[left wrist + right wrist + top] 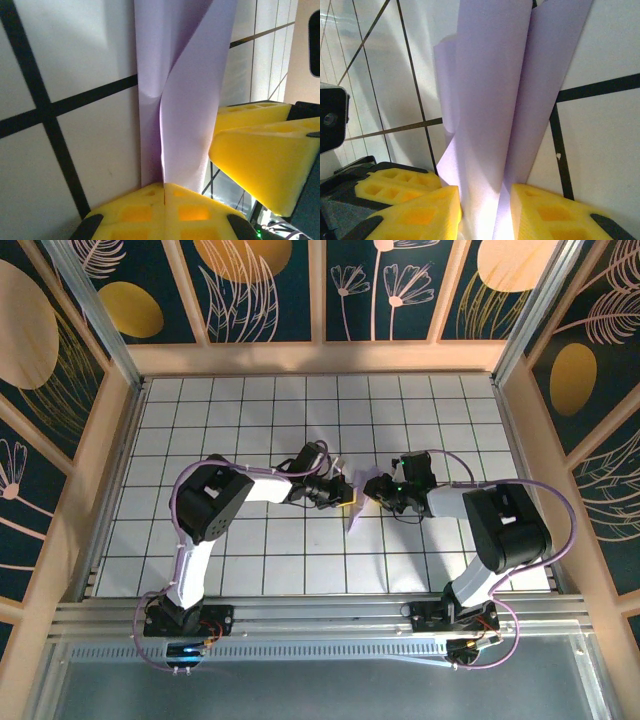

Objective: Fold a paper plane with a square sheet of paper (fold left side to right side)
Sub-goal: Fold the wing for the fifth time at the center of the table.

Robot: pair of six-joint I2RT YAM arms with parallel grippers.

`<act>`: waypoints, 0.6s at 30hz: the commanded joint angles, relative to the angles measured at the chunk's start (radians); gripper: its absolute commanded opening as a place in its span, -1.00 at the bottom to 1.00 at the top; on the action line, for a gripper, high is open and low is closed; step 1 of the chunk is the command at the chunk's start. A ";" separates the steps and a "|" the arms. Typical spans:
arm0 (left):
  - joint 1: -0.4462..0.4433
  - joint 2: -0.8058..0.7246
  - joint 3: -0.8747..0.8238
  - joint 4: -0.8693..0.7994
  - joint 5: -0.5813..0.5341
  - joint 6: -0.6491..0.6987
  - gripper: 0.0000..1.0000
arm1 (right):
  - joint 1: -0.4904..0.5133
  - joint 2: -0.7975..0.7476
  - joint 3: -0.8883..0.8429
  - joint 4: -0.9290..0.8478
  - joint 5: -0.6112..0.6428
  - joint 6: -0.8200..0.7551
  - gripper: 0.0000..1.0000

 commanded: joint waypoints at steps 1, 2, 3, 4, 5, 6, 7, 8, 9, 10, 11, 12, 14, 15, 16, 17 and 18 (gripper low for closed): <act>0.004 -0.050 0.021 -0.050 -0.032 0.060 -0.99 | 0.026 0.093 0.004 -0.006 0.102 -0.053 -0.35; 0.005 -0.055 0.023 -0.052 -0.032 0.064 -0.99 | 0.026 0.094 0.006 -0.007 0.101 -0.054 -0.35; 0.004 -0.055 0.023 -0.057 -0.032 0.068 -0.99 | 0.028 0.093 0.007 -0.004 0.101 -0.056 -0.35; 0.004 -0.054 0.026 -0.059 -0.032 0.068 -0.99 | 0.030 0.093 0.007 0.000 0.100 -0.056 -0.35; 0.004 -0.050 0.028 -0.058 -0.029 0.066 -0.99 | 0.030 0.093 0.007 0.001 0.099 -0.056 -0.35; 0.003 -0.047 0.028 -0.058 -0.026 0.067 -0.99 | 0.031 0.093 0.007 0.004 0.097 -0.054 -0.35; 0.003 -0.045 0.028 -0.056 -0.024 0.065 -0.99 | 0.031 0.095 0.008 0.005 0.095 -0.055 -0.35; 0.003 -0.042 0.029 -0.054 -0.021 0.064 -0.99 | 0.032 0.094 0.008 0.004 0.095 -0.054 -0.35; 0.003 -0.040 0.030 -0.054 -0.019 0.064 -0.99 | 0.032 0.094 0.008 0.004 0.095 -0.055 -0.35; 0.003 -0.037 0.030 -0.055 -0.018 0.066 -0.99 | 0.032 0.094 0.008 0.004 0.095 -0.054 -0.35; 0.003 -0.036 0.032 -0.058 -0.020 0.067 -0.99 | 0.033 0.095 0.008 0.004 0.095 -0.054 -0.35; 0.004 -0.035 0.033 -0.060 -0.022 0.069 -0.99 | 0.034 0.095 0.008 0.004 0.095 -0.054 -0.35; 0.004 -0.029 0.037 -0.066 -0.027 0.071 -0.99 | 0.035 0.097 0.008 0.004 0.095 -0.054 -0.36; 0.003 -0.025 0.040 -0.067 -0.028 0.073 -0.99 | 0.035 0.097 0.008 0.004 0.095 -0.055 -0.36; 0.003 -0.023 0.040 -0.068 -0.030 0.073 -0.99 | 0.035 0.097 0.010 0.002 0.095 -0.056 -0.36; 0.003 -0.018 0.043 -0.068 -0.032 0.074 -0.99 | 0.036 0.100 0.010 -0.001 0.095 -0.056 -0.36; 0.003 -0.014 0.044 -0.068 -0.030 0.075 -0.99 | 0.035 0.099 0.011 -0.002 0.096 -0.057 -0.36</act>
